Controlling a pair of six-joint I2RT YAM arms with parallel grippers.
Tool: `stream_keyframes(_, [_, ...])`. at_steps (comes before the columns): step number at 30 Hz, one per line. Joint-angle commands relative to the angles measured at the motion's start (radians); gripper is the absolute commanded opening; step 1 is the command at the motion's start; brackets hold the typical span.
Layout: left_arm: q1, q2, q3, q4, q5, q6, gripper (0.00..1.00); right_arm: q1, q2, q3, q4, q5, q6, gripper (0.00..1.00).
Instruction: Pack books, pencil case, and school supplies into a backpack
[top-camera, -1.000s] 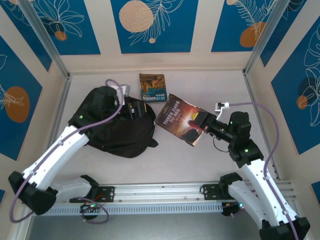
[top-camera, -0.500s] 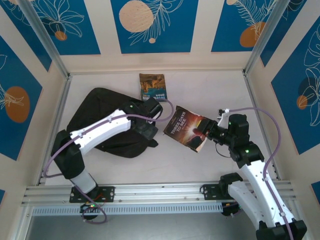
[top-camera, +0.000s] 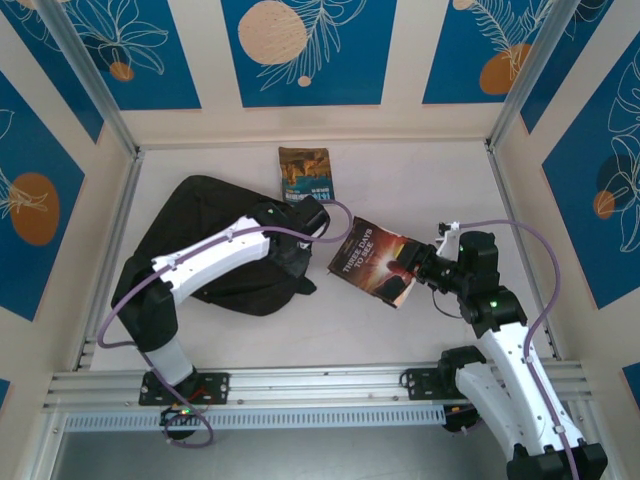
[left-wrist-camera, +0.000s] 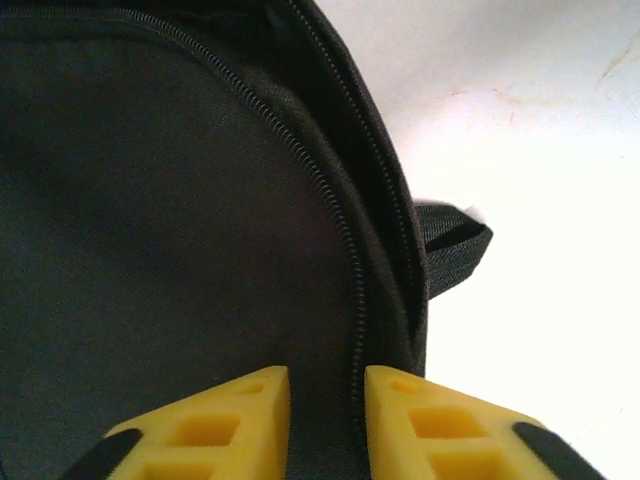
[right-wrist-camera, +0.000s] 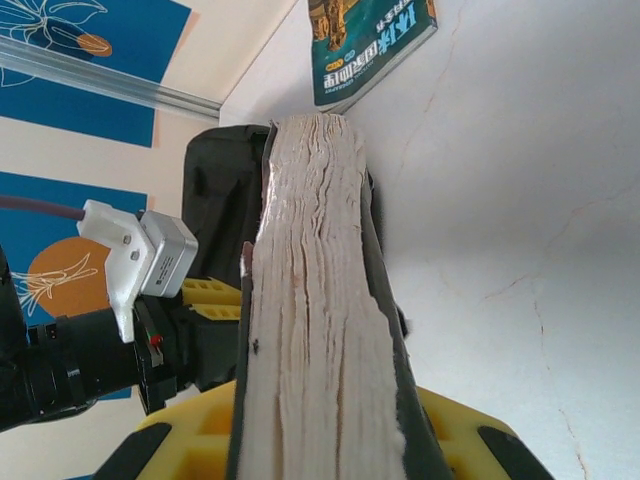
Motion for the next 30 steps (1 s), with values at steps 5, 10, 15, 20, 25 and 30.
stream_keyframes(5, [0.009,-0.025,-0.004,0.005,0.080,-0.002,0.00,-0.012,-0.032,-0.011,0.043,-0.036,0.011,0.00])
stream_keyframes(10, [0.060,-0.147,0.001,0.017,0.081,-0.038,0.00,-0.010,-0.029,-0.011,0.086,-0.067,0.029,0.00])
stream_keyframes(15, [0.100,-0.288,-0.019,0.052,0.087,-0.097,0.00,0.010,0.001,-0.012,0.192,-0.106,0.106,0.00])
stream_keyframes(20, [0.126,-0.401,-0.040,0.077,0.077,-0.136,0.00,0.081,0.088,-0.008,0.376,-0.125,0.239,0.00])
stream_keyframes(25, [0.139,-0.484,-0.070,0.095,0.057,-0.156,0.00,0.220,0.246,0.034,0.514,-0.029,0.339,0.00])
stream_keyframes(30, [0.147,-0.498,-0.086,0.086,0.051,-0.158,0.00,0.335,0.477,0.113,0.622,0.020,0.414,0.00])
